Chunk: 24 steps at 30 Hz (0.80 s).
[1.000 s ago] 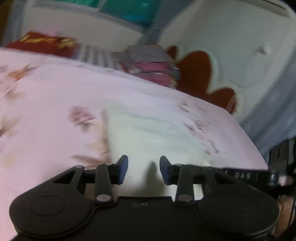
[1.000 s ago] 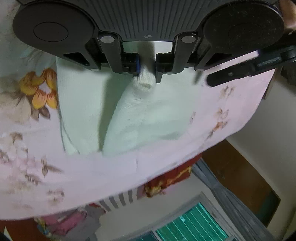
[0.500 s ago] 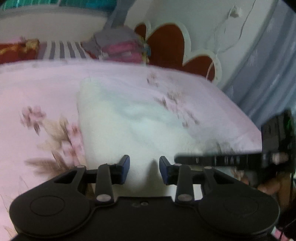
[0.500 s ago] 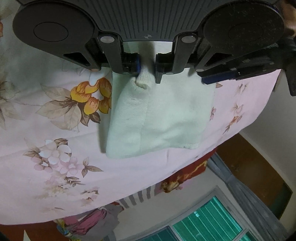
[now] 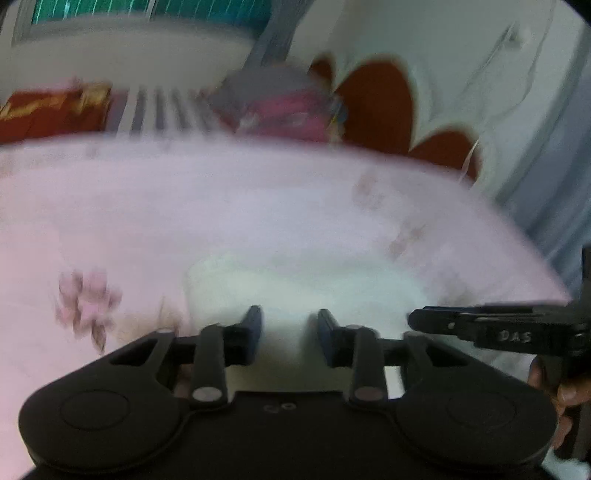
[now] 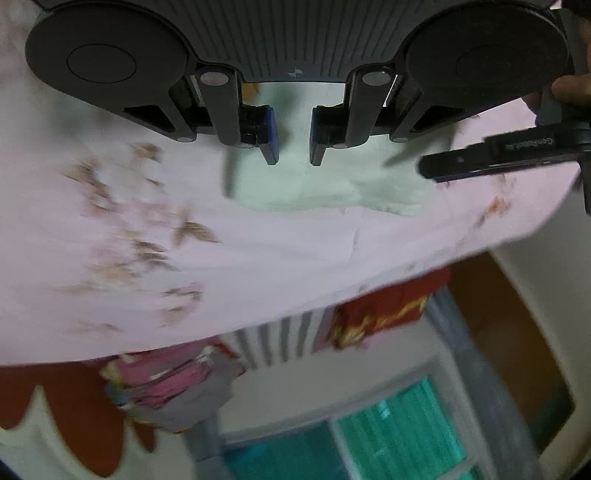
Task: Fold small clothes
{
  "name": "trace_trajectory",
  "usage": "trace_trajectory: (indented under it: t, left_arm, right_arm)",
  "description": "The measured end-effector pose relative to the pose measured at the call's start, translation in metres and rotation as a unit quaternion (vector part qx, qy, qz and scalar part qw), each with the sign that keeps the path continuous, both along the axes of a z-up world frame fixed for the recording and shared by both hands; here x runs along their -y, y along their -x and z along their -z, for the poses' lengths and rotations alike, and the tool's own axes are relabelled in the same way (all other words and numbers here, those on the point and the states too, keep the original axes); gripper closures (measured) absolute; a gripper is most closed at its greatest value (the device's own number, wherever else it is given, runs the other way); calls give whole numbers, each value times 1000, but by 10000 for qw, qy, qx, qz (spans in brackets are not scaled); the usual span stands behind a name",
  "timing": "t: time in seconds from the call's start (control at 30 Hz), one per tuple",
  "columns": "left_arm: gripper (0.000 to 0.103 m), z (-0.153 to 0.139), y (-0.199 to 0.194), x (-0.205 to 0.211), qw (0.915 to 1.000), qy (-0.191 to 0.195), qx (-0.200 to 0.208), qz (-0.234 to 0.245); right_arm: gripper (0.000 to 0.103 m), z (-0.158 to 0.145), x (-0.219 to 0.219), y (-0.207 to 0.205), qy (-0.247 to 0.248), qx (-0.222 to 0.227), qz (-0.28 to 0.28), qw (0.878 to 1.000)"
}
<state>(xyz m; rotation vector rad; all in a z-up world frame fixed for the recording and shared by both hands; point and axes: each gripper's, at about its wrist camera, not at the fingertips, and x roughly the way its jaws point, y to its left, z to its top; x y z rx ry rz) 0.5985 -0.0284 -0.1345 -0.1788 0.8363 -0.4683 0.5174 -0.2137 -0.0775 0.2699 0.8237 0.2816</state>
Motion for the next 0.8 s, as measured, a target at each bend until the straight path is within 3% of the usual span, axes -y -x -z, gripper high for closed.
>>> trace_trajectory:
  t: [0.07,0.1,0.23,0.37,0.47,0.57,0.73,0.8]
  left_arm:
    - [76,3,3,-10,9988,438,-68,-208]
    - [76,2,4,-10,9991,381,-46,-173]
    - [76,-4,9,0,9999,64,88,-56]
    - [76,-30,30,0,9988,255,411,66]
    - [76,-15,40,11,9993,183,89,299]
    - [74,0,47,16,9990,383,31,223]
    - [74,-5,67,14,9983,529,22,257]
    - [74,-7,85,7,9979,596,71,255]
  right_arm:
    - [86,33,-13,-18,417,-344,-155,9984]
    - [86,35,-10,-18,296,-302,-90,9991]
    - [86,33,-7,-16,352,-293,-178,9988]
    - [86,16,-8,-11,515,-17,-144,9986]
    - [86,3,-12,2,306,201,-493,9981]
    - [86,23,-27,7,942,-22,-883,9916]
    - [85,26,-14,7,896,-164,-376,9951]
    - [85,11,-20,24,958,103,-450,9943]
